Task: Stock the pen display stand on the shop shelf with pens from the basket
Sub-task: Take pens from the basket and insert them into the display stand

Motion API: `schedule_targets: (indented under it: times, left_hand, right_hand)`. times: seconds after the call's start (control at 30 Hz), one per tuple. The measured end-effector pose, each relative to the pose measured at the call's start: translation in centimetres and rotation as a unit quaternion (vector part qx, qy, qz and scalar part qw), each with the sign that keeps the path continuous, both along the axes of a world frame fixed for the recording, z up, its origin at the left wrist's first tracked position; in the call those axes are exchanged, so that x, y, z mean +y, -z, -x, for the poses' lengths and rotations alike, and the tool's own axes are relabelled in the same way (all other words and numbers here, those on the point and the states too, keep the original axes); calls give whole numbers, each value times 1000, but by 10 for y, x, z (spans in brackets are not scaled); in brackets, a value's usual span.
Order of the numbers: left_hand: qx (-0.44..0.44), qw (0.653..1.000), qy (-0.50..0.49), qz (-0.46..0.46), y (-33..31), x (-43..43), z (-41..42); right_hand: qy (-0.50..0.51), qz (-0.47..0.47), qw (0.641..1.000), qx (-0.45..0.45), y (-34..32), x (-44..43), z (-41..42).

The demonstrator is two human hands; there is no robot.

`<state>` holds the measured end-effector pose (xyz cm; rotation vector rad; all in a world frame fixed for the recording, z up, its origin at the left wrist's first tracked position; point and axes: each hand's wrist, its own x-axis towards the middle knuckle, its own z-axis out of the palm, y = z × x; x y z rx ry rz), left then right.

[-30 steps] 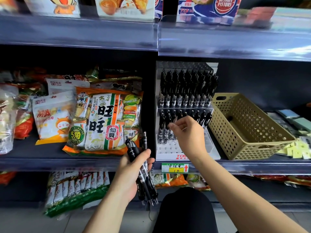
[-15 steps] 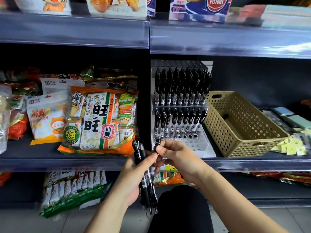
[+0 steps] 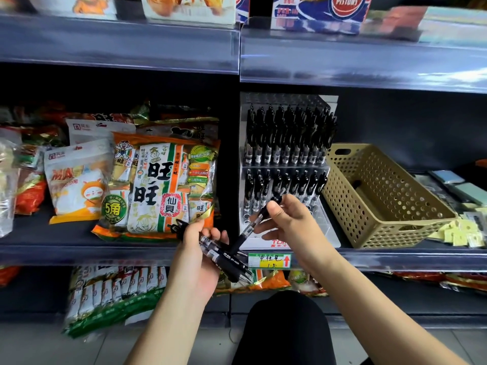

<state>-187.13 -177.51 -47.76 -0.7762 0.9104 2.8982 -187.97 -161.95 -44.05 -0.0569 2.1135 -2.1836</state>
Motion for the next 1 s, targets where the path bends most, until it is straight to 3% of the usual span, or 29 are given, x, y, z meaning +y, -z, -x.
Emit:
schedule_targets:
  times: [0.13, 0.23, 0.33, 0.57, 0.73, 1.0]
  left_hand:
    - [-26, 999, -20, -36, 9, -9, -3]
    - [-36, 999, -18, -27, 13, -12, -5]
    - [-39, 999, -17, -7, 12, -11, -3]
    - [-3, 999, -8, 47, 10, -13, -7]
    - [4, 992, -1, 124, 11, -16, -13]
    - [15, 993, 40, 110, 11, -16, -17]
  right_hand:
    - [117, 18, 992, 37, -10, 9, 3]
    - [213, -35, 970, 114, -22, 17, 10]
    - [247, -110, 948, 169, -32, 17, 20]
    - [238, -267, 913, 199, -30, 6, 40]
    - [222, -299, 910, 183, -18, 5, 49]
    - [174, -417, 879, 154, -4, 6, 56]
